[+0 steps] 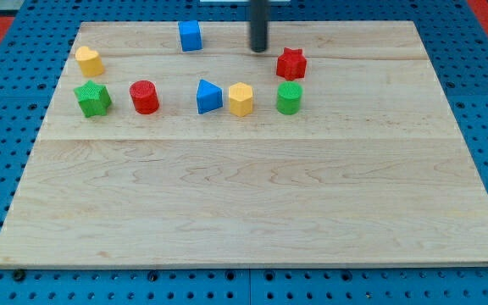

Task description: Place the red star right to the green circle

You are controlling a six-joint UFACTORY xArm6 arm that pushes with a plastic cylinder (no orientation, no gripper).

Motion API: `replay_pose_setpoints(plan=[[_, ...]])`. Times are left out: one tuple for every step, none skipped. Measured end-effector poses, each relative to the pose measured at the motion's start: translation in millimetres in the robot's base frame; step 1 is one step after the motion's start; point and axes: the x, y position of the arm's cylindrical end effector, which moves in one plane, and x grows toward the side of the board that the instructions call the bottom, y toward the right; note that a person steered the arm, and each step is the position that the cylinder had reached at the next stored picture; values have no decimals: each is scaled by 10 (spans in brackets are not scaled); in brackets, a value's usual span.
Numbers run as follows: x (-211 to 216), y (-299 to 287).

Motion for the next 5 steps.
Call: replay_pose_setpoints(plan=[[504, 845], [449, 842], [367, 911], [460, 782], [592, 728]])
